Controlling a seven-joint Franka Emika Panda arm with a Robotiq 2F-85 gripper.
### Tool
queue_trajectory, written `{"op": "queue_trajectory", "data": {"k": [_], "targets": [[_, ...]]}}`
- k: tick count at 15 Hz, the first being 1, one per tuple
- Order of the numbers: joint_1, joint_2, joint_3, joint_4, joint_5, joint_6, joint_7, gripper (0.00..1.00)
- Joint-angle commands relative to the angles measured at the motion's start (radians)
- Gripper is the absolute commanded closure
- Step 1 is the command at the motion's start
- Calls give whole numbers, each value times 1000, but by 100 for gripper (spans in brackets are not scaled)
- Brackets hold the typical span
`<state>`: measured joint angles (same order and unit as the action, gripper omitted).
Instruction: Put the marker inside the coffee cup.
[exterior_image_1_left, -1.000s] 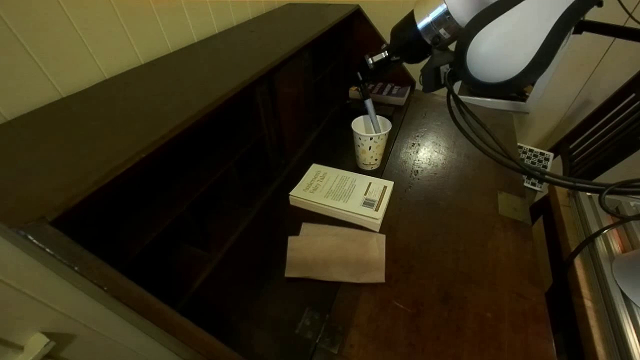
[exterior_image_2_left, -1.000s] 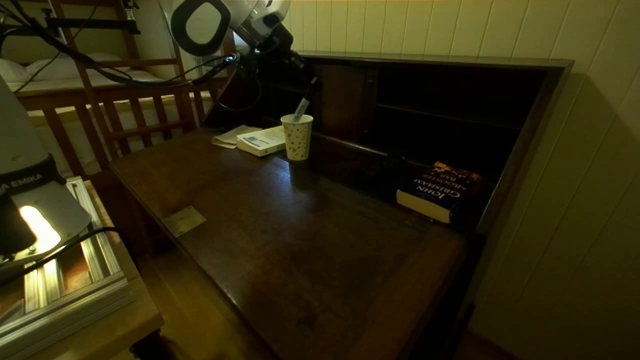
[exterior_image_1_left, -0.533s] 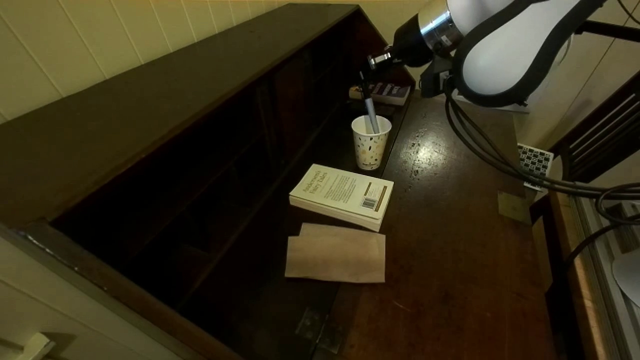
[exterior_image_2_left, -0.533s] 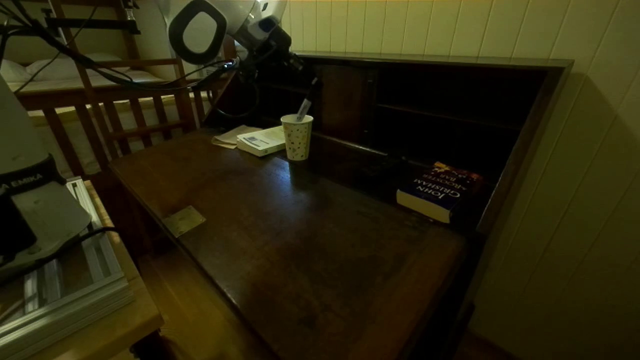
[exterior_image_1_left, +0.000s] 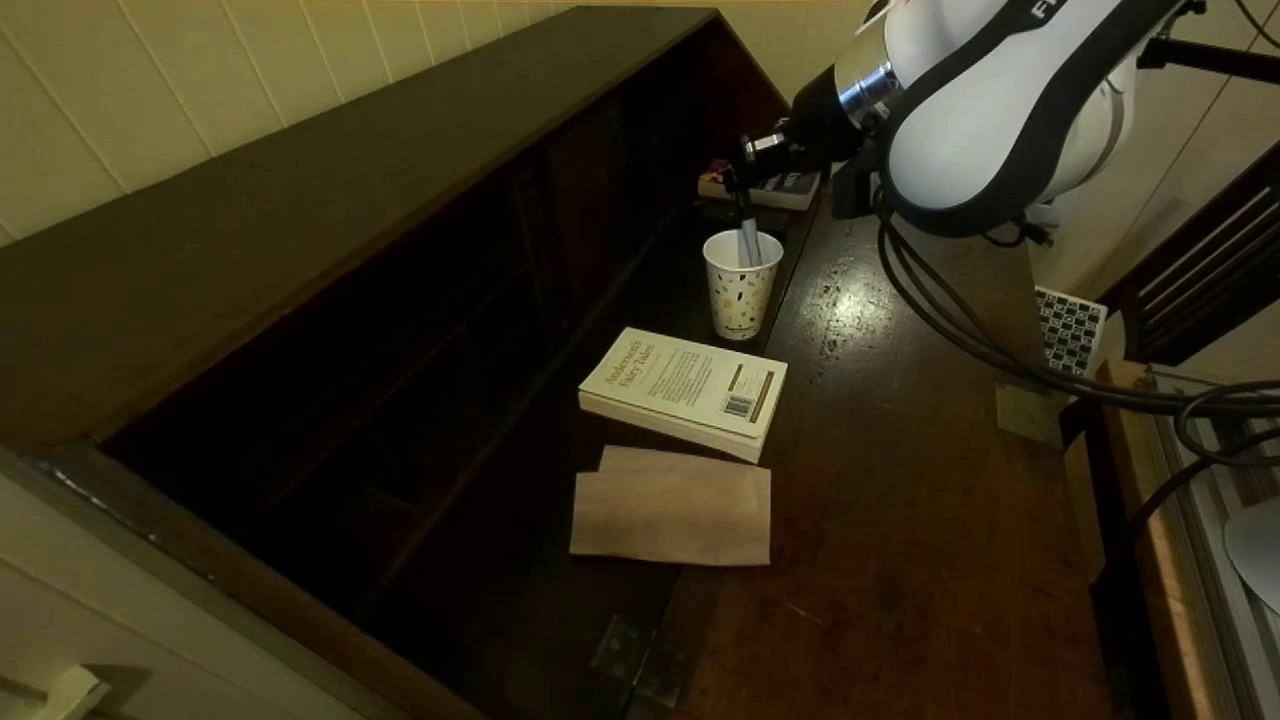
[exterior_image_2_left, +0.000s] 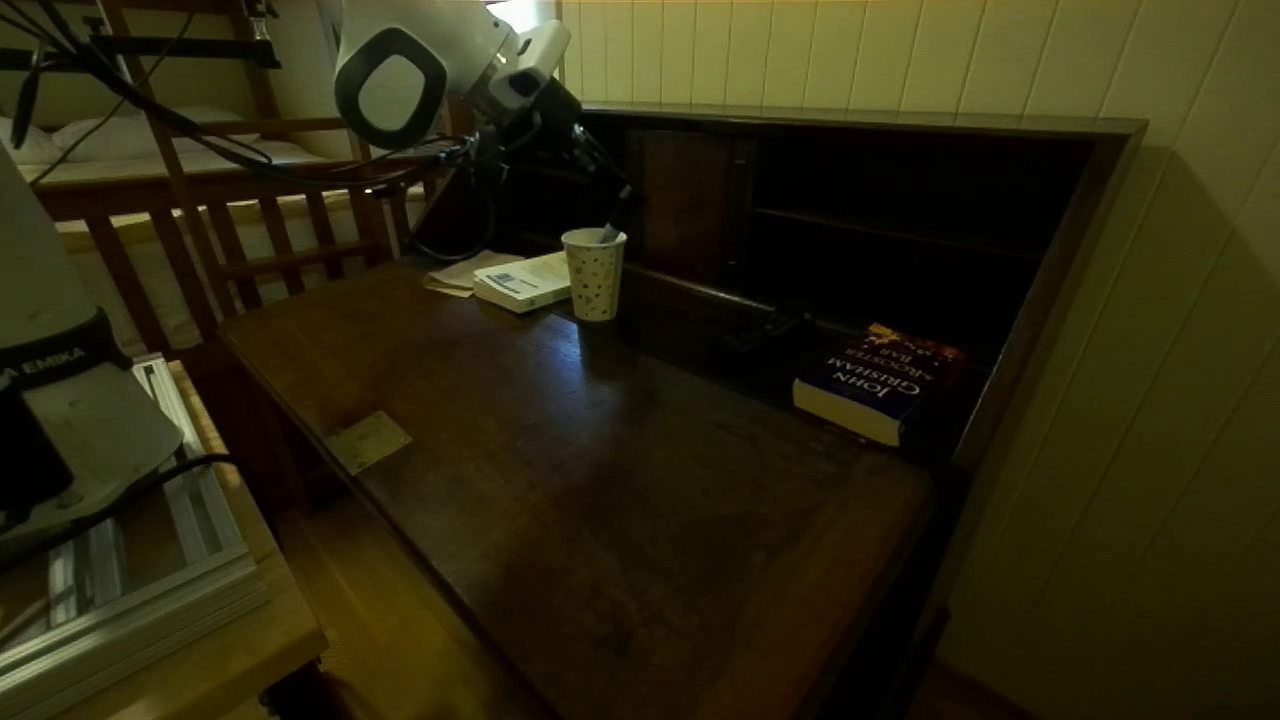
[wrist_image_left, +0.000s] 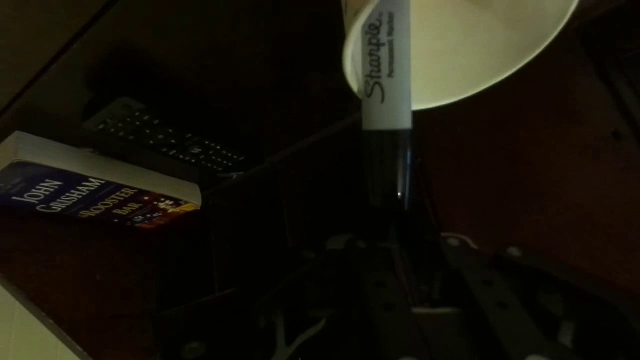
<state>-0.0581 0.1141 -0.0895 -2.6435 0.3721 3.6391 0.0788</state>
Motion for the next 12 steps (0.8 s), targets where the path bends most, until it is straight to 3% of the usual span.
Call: {"op": "queue_trajectory", "data": {"k": [1, 11, 12], "targets": [[25, 10, 11, 9, 51, 23, 10, 95], [50, 35, 5, 20, 108, 25, -13, 94], [52, 36, 4, 21, 114, 24, -14, 89]]}}
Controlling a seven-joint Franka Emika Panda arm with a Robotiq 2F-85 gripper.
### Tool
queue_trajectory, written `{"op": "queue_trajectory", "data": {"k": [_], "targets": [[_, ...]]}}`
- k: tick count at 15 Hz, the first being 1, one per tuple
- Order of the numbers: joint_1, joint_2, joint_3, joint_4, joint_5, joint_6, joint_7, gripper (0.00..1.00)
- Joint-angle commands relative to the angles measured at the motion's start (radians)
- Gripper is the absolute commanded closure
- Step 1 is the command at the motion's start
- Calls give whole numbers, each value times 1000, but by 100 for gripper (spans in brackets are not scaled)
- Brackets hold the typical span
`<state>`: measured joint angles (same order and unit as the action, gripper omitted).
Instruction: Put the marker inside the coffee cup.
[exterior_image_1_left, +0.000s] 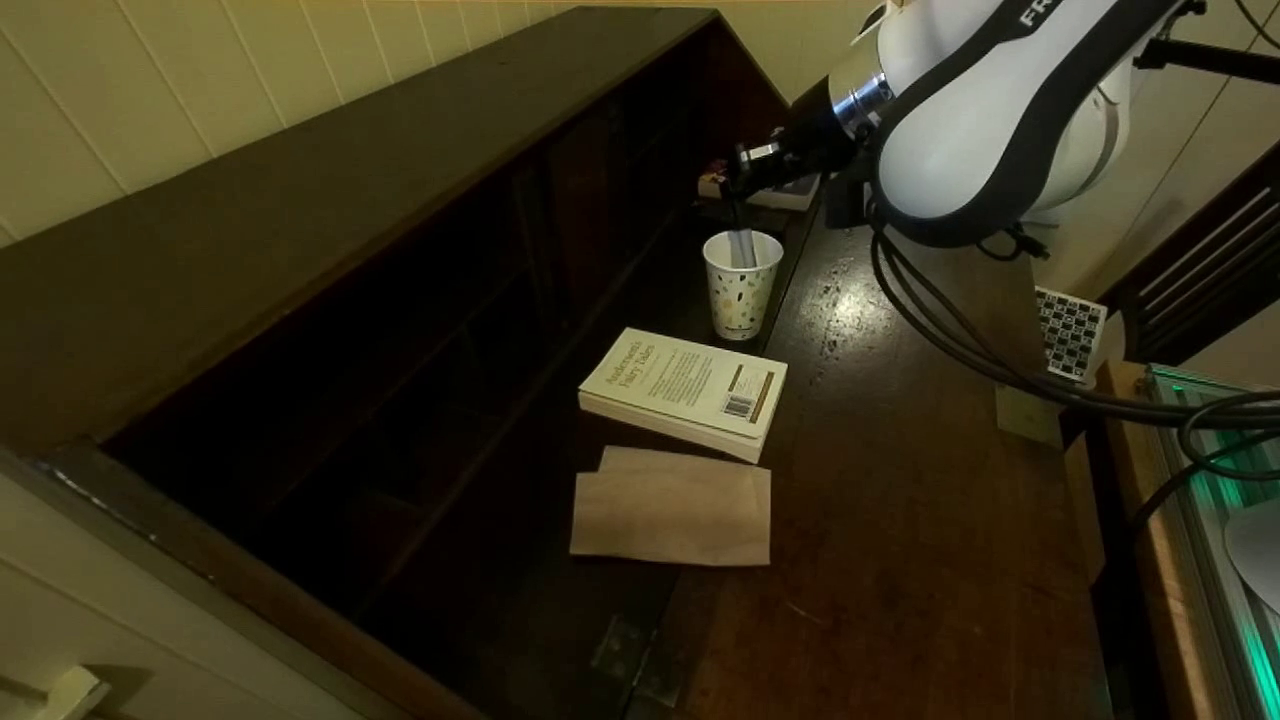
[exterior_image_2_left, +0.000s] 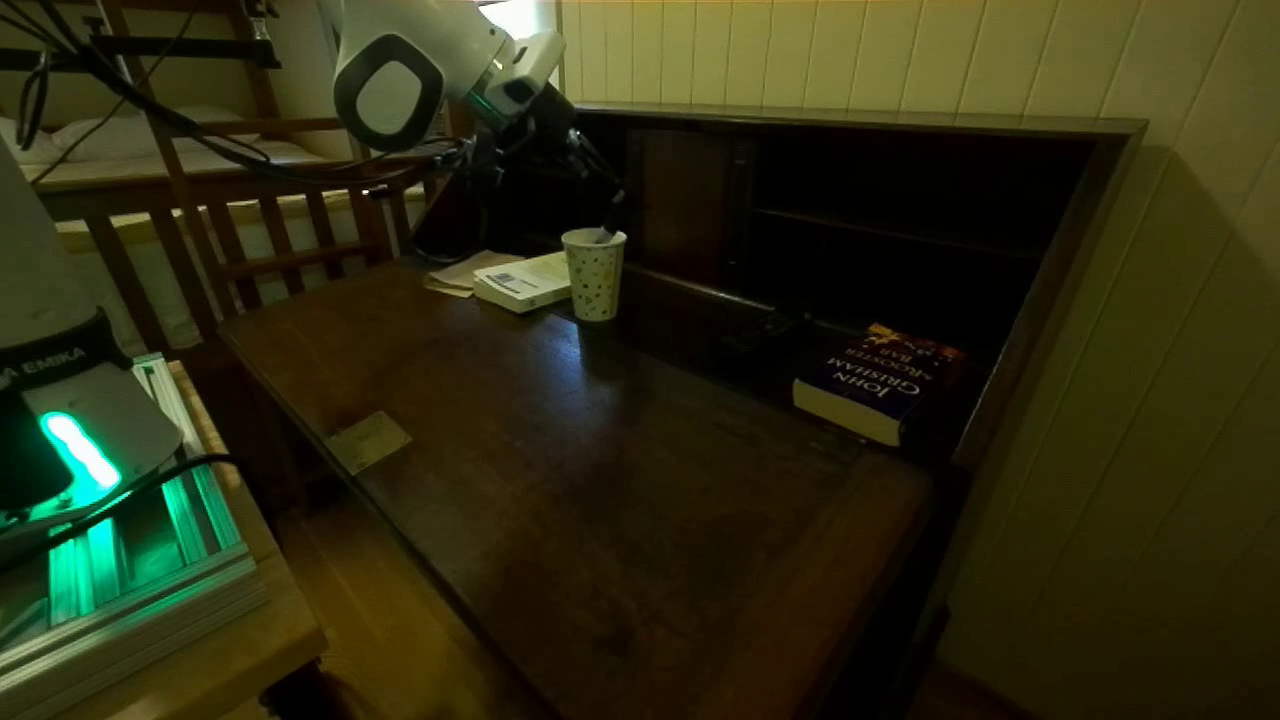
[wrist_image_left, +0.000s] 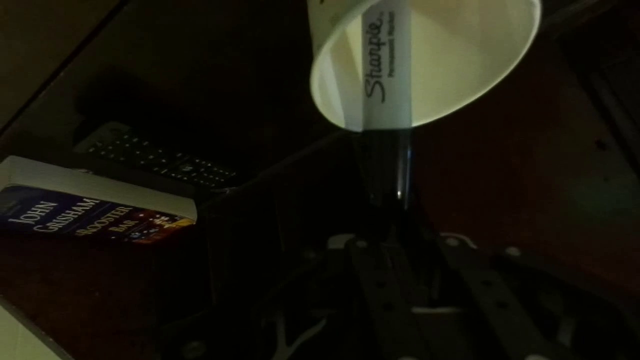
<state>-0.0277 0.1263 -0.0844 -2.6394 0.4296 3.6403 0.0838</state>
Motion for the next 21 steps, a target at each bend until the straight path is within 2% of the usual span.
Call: {"op": "queue_trajectory", "data": {"k": [1, 4, 7, 9, 12, 15, 21], "targets": [[23, 27, -1, 18, 63, 22, -20, 82], [28, 32, -1, 23, 77, 21, -20, 58], [31, 34, -2, 26, 88, 19, -19, 46], [32, 33, -1, 27, 90, 20, -17, 23], [32, 27, 1, 27, 84, 16, -8, 2], [29, 10, 3, 29, 72, -4, 5, 0], [19, -58, -1, 38, 64, -117, 7, 0]]}}
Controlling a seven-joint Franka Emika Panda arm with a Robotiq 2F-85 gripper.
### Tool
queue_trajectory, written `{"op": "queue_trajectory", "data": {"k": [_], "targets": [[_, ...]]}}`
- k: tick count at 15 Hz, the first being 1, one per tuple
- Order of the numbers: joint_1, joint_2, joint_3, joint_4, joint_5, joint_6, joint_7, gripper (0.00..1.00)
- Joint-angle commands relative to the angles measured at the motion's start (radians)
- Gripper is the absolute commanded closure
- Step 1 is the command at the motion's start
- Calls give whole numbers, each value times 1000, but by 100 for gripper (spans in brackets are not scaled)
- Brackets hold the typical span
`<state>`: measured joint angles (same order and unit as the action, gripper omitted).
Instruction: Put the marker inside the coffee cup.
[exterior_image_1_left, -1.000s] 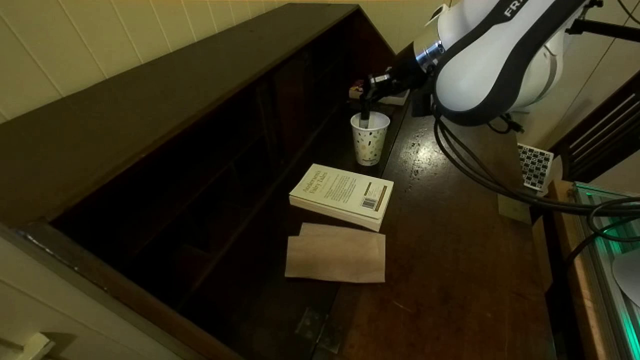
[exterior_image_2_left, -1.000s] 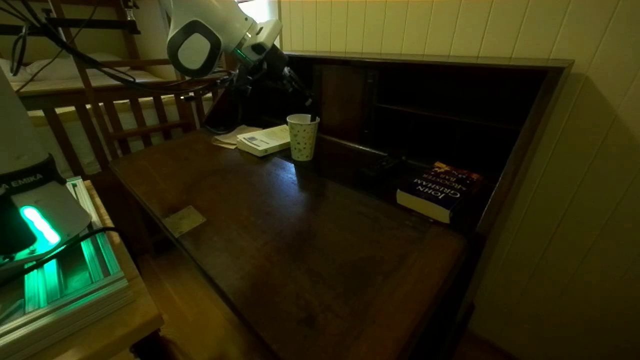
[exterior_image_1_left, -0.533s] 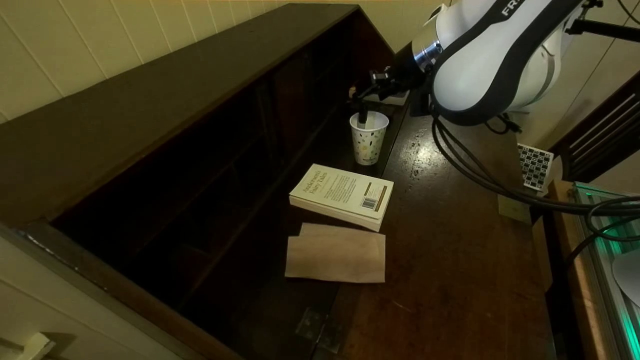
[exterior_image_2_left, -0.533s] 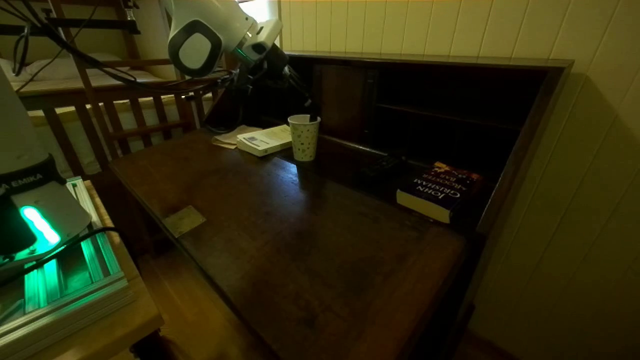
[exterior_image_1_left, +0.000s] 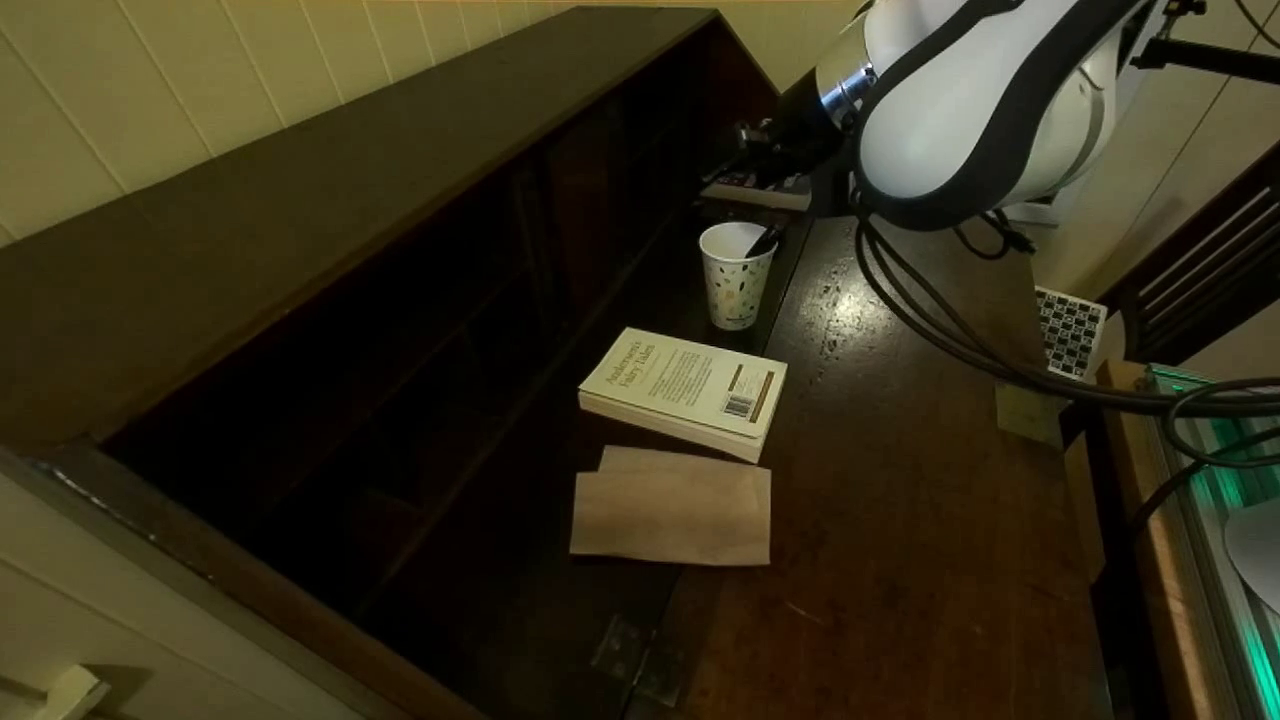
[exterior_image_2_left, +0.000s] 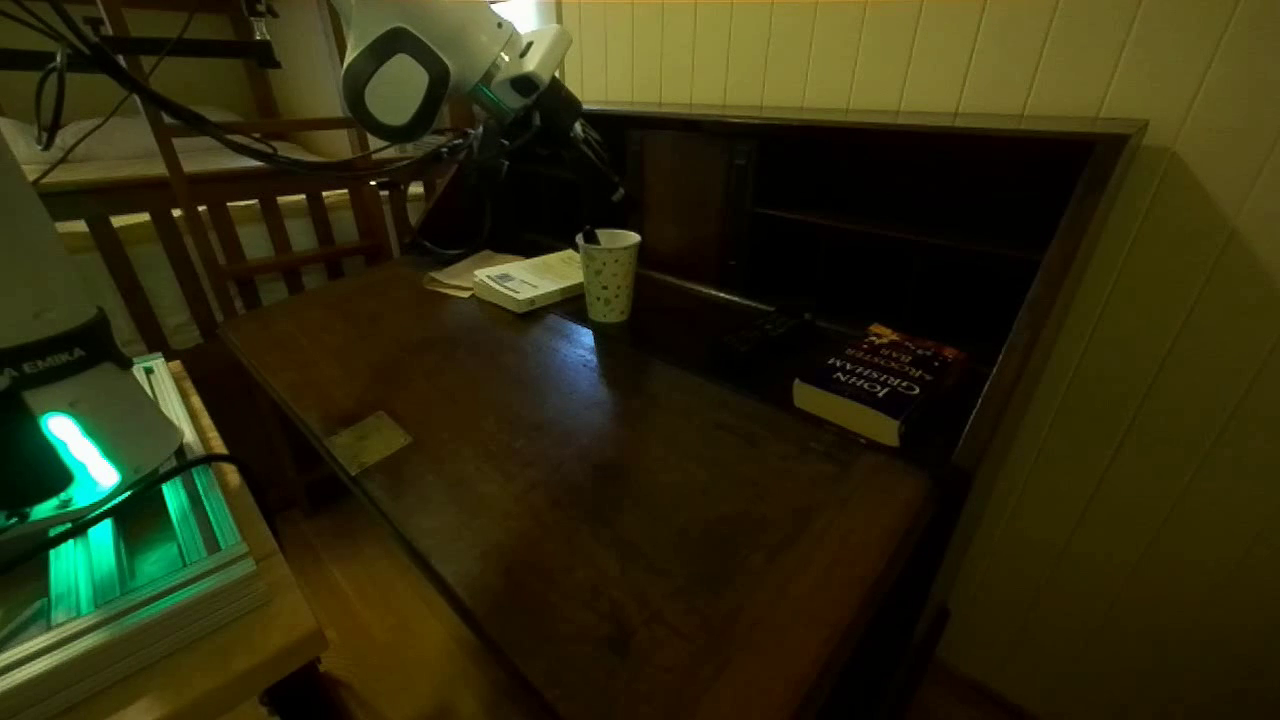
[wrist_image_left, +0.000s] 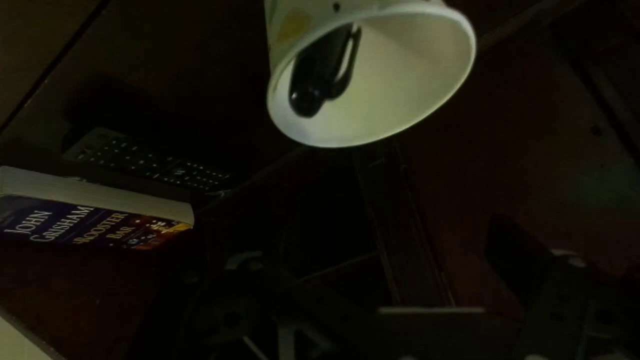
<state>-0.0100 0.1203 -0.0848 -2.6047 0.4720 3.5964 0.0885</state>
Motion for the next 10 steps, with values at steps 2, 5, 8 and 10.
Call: {"op": "queue_trajectory", "data": {"k": [2, 5, 8, 10], "targets": [[0, -78, -5, 3, 20, -123, -6, 0], [-3, -121, -16, 7, 21, -237, -21, 0], [-14, -151, -36, 20, 12, -352, -33, 0], [-57, -168, -45, 30, -93, -448, 23, 0]]}}
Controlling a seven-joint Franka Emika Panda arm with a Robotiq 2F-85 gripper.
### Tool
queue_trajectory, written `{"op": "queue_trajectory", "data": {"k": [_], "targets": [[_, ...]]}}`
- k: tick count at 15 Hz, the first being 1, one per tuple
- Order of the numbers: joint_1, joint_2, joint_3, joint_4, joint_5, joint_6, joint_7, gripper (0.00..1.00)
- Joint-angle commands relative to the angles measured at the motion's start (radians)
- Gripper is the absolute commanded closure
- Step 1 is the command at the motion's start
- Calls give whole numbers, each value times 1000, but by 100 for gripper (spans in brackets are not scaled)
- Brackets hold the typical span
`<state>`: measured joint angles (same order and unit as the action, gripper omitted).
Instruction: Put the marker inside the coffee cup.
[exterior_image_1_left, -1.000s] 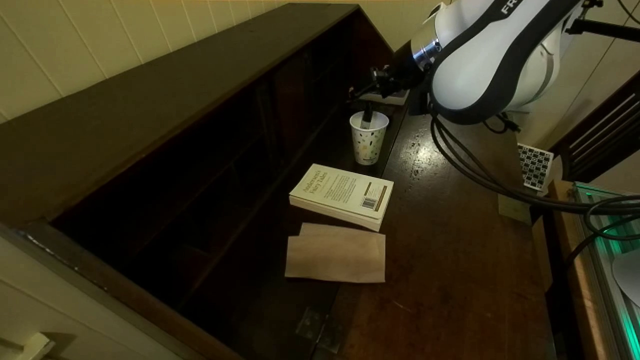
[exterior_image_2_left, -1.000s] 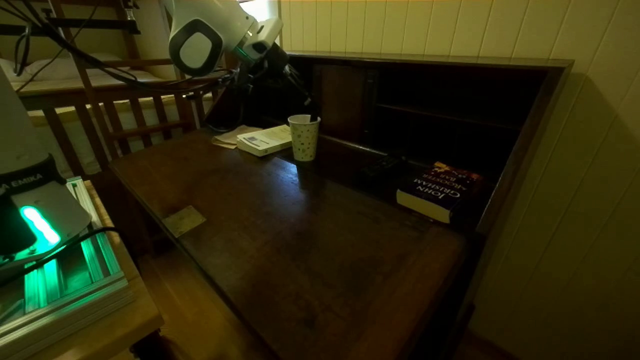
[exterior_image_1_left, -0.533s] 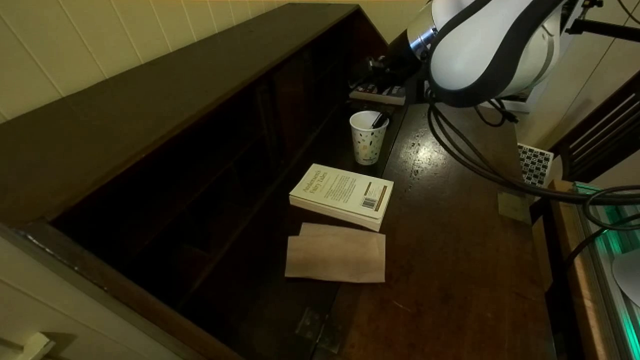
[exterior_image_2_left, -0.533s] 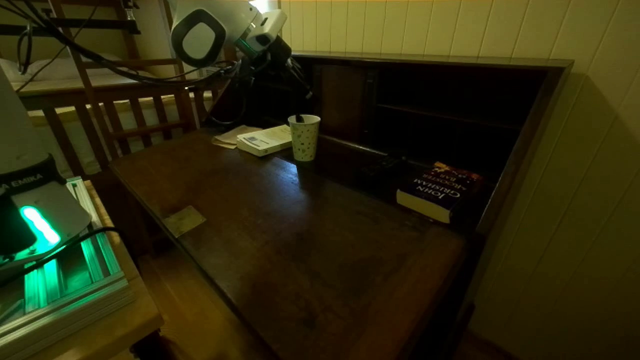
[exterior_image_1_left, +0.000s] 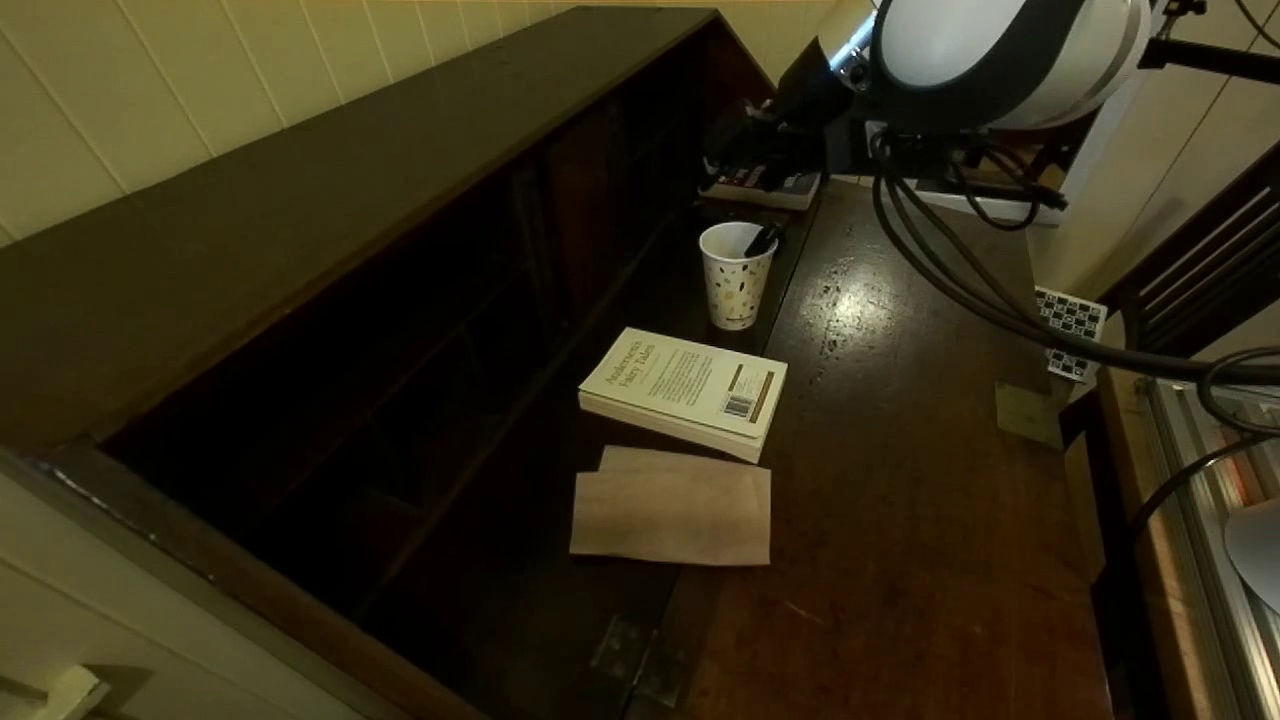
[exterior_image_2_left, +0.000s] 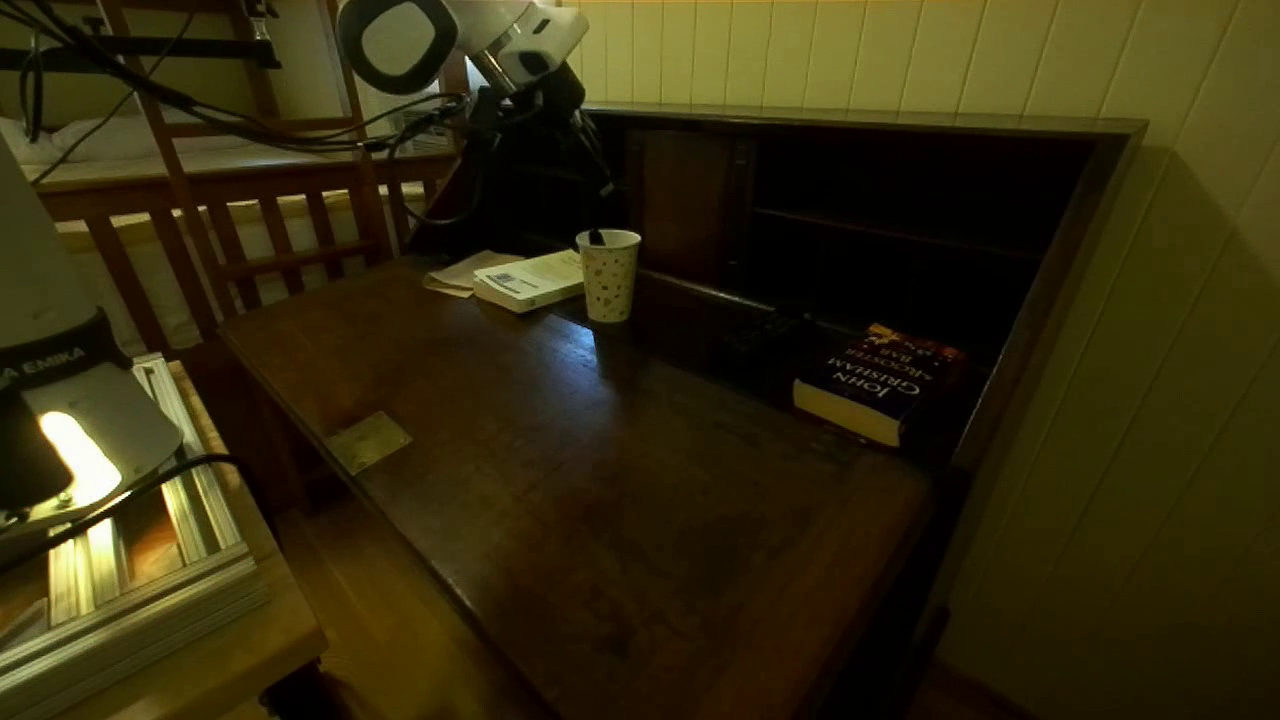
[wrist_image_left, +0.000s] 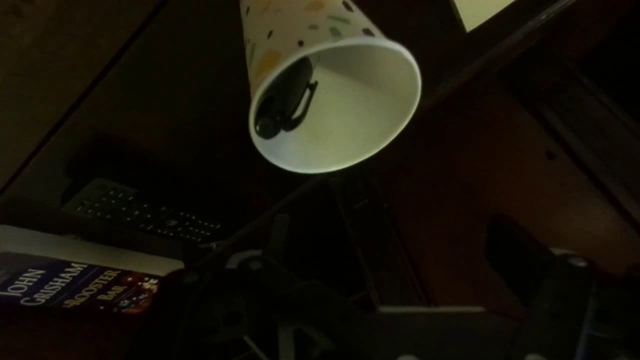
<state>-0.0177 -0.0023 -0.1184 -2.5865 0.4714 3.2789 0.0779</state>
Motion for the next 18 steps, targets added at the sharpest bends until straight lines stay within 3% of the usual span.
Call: {"op": "queue_trajectory", "data": {"k": [1, 6, 11, 18], "targets": [[-58, -53, -18, 21, -116, -182, 24, 0], [-99, -119, -32, 76, -224, -422, 0, 0], [-94, -169, -42, 123, -230, -632, -93, 0], [-120, -176, -44, 141, -355, -704, -141, 0]]}}
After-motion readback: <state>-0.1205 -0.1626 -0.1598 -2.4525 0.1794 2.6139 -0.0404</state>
